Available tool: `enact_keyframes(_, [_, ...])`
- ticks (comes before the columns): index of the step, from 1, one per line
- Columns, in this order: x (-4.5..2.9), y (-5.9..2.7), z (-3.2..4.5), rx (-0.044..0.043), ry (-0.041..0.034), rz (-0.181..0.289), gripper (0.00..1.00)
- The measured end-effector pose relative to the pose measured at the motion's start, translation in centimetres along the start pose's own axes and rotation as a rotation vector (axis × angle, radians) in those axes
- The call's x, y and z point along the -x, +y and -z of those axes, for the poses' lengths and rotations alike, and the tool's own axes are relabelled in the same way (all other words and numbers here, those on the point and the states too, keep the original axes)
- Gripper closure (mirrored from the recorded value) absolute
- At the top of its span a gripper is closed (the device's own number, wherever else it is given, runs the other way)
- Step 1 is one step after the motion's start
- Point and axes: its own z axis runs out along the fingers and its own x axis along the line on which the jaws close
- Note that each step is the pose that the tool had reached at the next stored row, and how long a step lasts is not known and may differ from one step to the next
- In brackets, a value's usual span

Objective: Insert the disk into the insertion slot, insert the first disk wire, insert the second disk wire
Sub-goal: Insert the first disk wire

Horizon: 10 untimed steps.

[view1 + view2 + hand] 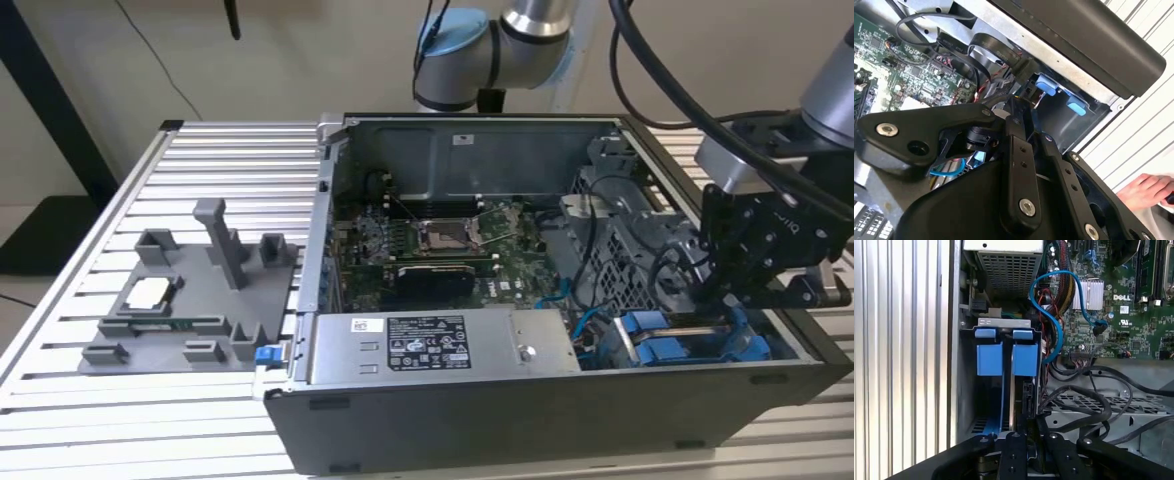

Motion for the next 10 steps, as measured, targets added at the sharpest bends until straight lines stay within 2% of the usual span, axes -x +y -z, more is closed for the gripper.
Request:
enact_keyframes(6, [0.01, -0.05, -0.08, -0.0009, -0.0009, 0.007, 0.81])
enact_keyframes(10, [0.02, -0.06, -0.09, -0.0013, -0.004, 0.007, 0.81])
